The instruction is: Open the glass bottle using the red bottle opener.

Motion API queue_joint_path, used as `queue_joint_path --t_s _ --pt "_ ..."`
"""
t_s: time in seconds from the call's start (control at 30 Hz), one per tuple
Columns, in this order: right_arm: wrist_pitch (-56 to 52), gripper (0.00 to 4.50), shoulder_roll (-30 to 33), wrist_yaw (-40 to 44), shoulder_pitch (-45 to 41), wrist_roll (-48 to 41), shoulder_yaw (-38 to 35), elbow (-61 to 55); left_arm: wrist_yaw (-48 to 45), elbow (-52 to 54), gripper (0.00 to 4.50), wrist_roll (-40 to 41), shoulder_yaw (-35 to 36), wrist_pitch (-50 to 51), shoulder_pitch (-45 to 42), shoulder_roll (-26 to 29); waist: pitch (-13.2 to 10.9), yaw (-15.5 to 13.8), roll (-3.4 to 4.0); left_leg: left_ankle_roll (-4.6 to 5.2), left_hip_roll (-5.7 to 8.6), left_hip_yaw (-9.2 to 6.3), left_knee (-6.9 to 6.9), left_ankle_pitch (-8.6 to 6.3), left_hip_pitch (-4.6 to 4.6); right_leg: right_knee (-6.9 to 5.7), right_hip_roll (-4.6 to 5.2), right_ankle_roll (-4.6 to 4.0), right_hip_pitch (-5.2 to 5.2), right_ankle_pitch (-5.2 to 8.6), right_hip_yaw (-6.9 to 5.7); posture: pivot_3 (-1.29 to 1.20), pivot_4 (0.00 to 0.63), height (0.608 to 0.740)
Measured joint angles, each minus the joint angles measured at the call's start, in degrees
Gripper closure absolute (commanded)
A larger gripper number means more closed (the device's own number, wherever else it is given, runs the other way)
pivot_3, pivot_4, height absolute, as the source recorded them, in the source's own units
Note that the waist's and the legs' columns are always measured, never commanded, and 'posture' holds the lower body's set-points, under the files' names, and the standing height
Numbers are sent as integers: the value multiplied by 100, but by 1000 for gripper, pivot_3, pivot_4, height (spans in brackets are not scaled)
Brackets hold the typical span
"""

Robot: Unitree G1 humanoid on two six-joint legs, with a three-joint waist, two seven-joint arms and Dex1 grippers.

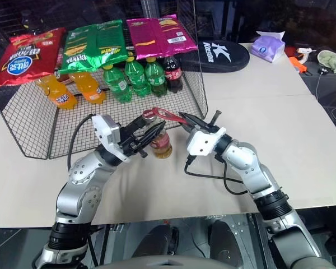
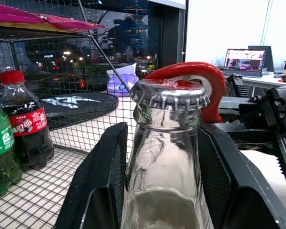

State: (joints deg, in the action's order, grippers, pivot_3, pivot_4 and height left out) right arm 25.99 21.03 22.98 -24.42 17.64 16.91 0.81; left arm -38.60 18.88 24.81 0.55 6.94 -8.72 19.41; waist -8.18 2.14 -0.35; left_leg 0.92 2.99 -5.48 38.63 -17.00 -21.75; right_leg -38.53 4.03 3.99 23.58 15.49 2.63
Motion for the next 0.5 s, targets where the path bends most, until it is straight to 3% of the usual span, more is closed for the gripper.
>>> queue_joint_path --t_s 0.33,0.5 --pt "1184 4500 -149 -1079 -462 1060 209 842 2 -10 2867 14 -8 16 2 -1 10 1 0 0 0 2 -2 0 8 0 -1 0 -7 0 1 0 150 740" --pt "1546 4500 -243 -1208 -593 959 259 1325 4 -21 2867 17 4 23 7 4 14 9 1 0 -2 3 -5 0 18 2 -2 0 -16 0 2 0 150 740"
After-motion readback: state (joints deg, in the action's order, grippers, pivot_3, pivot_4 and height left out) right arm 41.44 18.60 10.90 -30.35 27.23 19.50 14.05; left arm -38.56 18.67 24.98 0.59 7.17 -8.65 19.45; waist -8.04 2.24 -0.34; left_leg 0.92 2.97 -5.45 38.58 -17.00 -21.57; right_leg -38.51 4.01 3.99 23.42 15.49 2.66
